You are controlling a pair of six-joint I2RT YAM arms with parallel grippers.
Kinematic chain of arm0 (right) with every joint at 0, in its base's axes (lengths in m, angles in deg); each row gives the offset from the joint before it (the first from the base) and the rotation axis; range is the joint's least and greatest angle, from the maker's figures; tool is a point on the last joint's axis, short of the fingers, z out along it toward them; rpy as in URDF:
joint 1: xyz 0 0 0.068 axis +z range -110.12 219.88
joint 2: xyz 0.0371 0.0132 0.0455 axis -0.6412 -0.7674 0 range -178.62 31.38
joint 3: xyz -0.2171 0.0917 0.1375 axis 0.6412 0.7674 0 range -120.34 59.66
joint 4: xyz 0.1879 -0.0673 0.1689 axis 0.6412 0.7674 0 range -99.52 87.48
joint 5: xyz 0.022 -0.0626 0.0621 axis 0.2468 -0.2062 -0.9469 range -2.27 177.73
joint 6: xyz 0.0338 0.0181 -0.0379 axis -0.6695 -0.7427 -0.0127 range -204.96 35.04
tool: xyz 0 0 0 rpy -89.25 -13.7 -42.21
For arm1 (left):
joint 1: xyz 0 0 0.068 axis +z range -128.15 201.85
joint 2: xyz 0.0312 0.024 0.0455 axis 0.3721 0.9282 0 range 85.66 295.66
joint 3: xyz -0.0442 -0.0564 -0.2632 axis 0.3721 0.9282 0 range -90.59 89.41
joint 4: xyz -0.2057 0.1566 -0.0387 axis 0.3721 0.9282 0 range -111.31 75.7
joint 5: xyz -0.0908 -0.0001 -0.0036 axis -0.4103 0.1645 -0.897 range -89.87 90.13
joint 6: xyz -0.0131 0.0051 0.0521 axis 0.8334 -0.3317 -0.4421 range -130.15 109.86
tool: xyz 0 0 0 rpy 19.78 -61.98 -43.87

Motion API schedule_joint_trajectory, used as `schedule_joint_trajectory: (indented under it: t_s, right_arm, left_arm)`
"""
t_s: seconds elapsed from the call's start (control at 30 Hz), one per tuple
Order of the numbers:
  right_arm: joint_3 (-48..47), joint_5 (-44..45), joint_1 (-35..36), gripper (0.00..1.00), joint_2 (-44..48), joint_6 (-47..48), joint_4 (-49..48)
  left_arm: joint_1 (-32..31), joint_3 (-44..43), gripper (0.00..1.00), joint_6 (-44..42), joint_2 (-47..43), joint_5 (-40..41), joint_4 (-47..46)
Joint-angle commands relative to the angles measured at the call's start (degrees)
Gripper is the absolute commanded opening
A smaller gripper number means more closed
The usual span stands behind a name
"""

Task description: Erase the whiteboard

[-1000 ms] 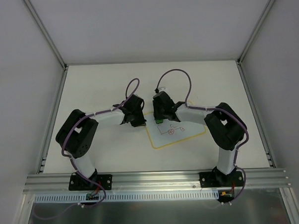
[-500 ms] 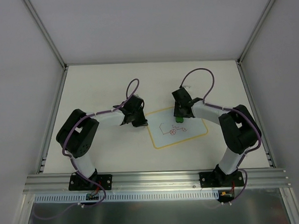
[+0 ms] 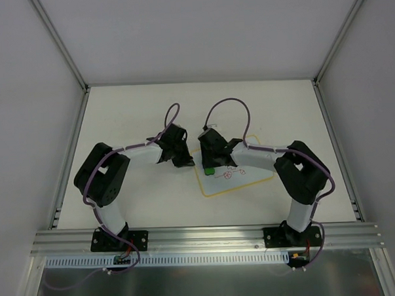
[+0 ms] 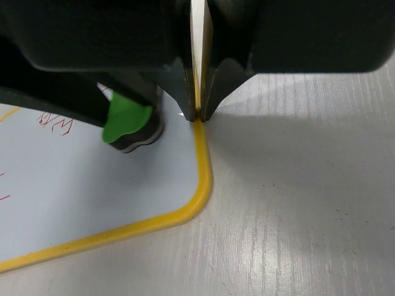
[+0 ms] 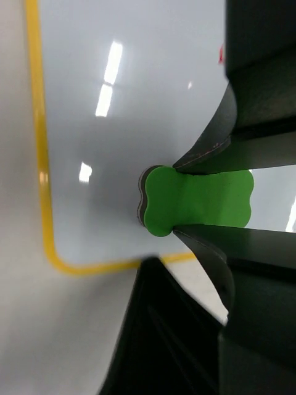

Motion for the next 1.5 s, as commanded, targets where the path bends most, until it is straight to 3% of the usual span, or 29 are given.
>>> schedule_joint_trajectory:
  t_s: [0.0,0.13,0.3,0.4,0.5,0.63,0.73,0.9,1.03,1.2,1.3,1.47]
  right_arm:
    - [7.0,6.2,-4.4,0.0,3.6,-4.3,12.9]
    - [13.2,13.8,-8.5,0.0,11.1,-7.9,17.7]
    - [20.0,16.6,-9.9,0.0,18.4,-12.5,19.2]
    - [20.0,11.0,-9.2,0.0,16.6,-10.1,12.5]
    - [15.0,4.4,-3.7,0.0,8.7,-5.3,5.9]
    - [3.2,-5.0,4.0,0.0,-3.1,-0.4,4.4]
    - [-3.6,-7.8,5.6,0.0,-8.3,0.8,4.4]
    - [1.5,-0.8,2.3,0.0,-4.4,-1.5,6.1]
    - [9.7,10.1,-6.2,0.0,4.6,-5.6,11.6]
    - [17.1,12.8,-11.7,0.0,12.5,-6.6,13.9]
    - [16.2,10.7,-10.3,0.0,11.5,-6.1,13.9]
    - [8.8,1.8,-0.3,0.0,4.6,-4.4,12.0]
  left_arm:
    - [2.4,1.6,0.0,-2.0,3.8,5.8,11.0]
    - [3.7,0.4,0.0,-2.5,4.1,5.6,11.0]
    - [5.9,0.4,0.0,-3.2,3.3,5.1,11.0]
    - [7.4,0.6,0.0,-3.9,2.7,4.7,11.0]
    - [8.2,0.8,0.0,-4.3,2.2,4.8,11.0]
    - [8.6,1.1,0.0,-4.3,2.1,4.4,11.0]
    - [8.6,1.5,0.0,-4.3,2.1,4.5,11.0]
    - [8.6,2.0,0.0,-4.0,1.7,4.8,11.0]
    - [8.9,1.9,0.0,-4.0,1.8,4.9,11.0]
    - [9.2,1.7,0.0,-4.0,1.7,4.8,11.0]
    - [9.3,1.7,0.0,-4.1,1.5,4.8,11.0]
    - [9.5,2.0,0.0,-4.0,0.9,4.7,11.0]
